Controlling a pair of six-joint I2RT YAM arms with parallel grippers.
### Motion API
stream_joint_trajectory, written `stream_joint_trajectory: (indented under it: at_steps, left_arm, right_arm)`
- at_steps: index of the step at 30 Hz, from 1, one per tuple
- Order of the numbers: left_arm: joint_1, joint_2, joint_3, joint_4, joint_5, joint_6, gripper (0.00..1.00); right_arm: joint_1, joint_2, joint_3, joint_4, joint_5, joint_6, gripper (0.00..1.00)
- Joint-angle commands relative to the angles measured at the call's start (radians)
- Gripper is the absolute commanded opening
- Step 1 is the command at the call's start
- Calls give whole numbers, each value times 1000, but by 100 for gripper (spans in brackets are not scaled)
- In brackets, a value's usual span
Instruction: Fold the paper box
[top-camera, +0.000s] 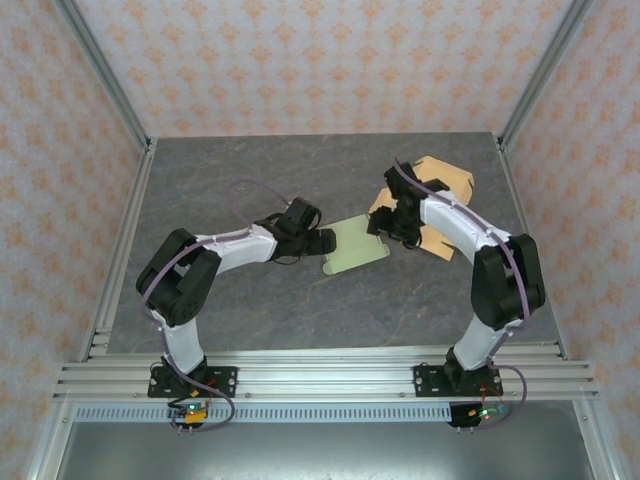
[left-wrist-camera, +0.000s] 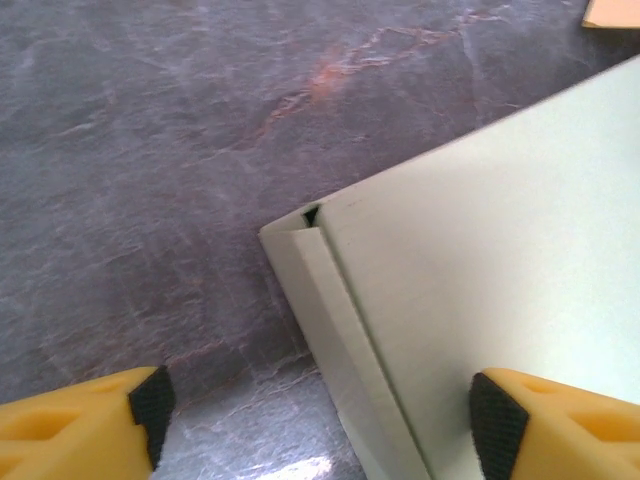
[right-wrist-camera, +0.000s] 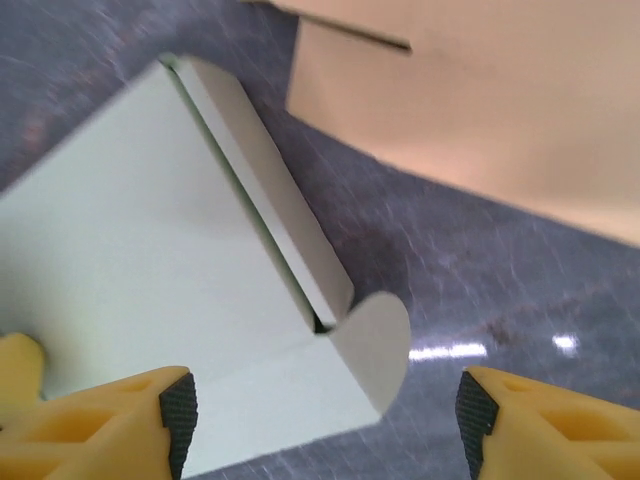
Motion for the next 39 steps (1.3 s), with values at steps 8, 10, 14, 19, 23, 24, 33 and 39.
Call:
stream_joint_trajectory:
  at_steps: [8,10,14,19,23,24,33,39]
  left_arm:
    - [81,46,-135,218,310,37,61]
    - [110,53,-177,305,377,17,60]
    - [147,61,-243,435,475,-1,58]
    - [183,123,-283,586,592,-62,56]
    - [198,154,-295,655,638,-97,52]
    - [199,159,-297,660,640,-101,51]
    - [233,187,-349,857,731,-215,42]
    - [235,215,-352,880,741,-224,39]
  right_arm:
    - [-141,113,-78,239,-385,-41,74]
    - [-167,137,-89,250,-472,-39,74]
    - [-177,145,-119,298,-585,-39,76]
    - [-177,162,-187,455,-672,16,76]
    - [-177,171,-237,526,-658,61,77]
    - [-177,169,-246,528,-640,65,78]
    - [-176,159,-322,658,-707,134,81]
    - [-175,151,-378,806,-722,171,82]
